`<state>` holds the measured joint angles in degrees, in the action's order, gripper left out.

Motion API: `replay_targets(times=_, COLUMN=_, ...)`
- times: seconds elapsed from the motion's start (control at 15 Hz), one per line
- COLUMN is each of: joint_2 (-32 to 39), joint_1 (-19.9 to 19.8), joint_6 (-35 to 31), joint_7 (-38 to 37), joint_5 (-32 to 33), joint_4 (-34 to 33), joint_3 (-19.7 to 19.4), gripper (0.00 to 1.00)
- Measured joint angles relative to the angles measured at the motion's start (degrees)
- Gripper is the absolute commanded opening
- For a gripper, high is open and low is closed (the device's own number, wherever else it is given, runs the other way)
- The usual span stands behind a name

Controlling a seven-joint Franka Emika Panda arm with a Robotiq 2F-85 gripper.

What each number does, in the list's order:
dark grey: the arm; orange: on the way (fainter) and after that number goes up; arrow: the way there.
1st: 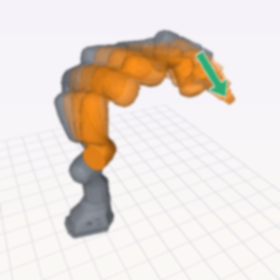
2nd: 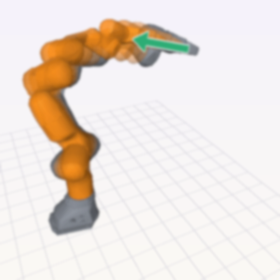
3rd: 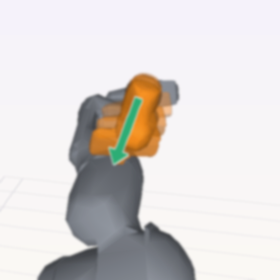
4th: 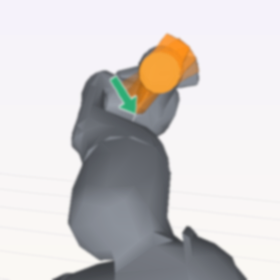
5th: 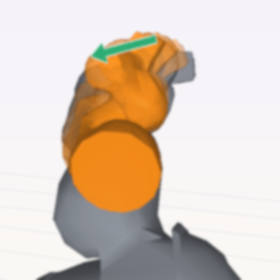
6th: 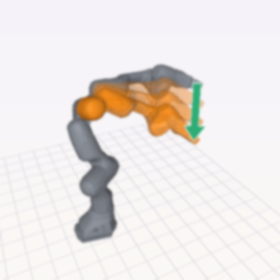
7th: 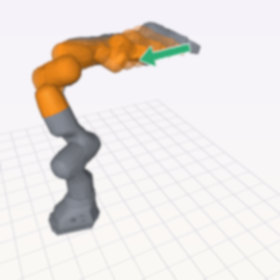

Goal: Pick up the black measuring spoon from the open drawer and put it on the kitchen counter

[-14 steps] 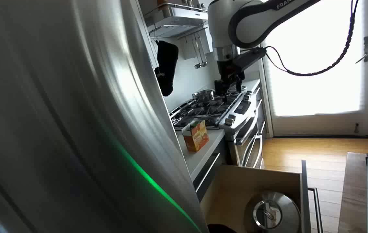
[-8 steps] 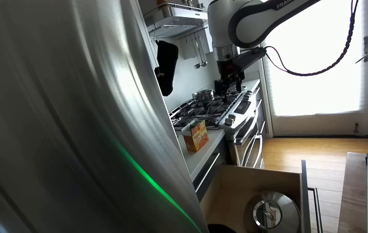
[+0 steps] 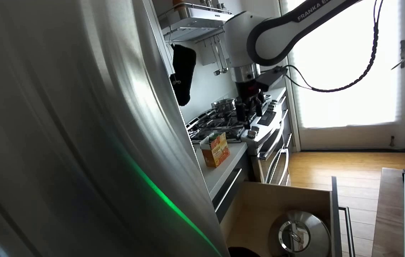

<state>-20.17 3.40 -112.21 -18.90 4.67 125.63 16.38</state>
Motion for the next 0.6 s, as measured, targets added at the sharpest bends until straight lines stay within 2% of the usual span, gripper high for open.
replay_targets(times=0.4, joint_2=6.59, joint_1=5.88, joint_6=-5.94, joint_7=12.56, joint_5=-8.92, joint_4=7.45, joint_3=-1.64, gripper=1.0)
replay_targets(times=0.6, joint_2=9.62, joint_1=7.27, joint_6=-8.58, joint_7=17.4, joint_5=-10.58, joint_4=10.69, joint_3=-1.94, gripper=1.0)
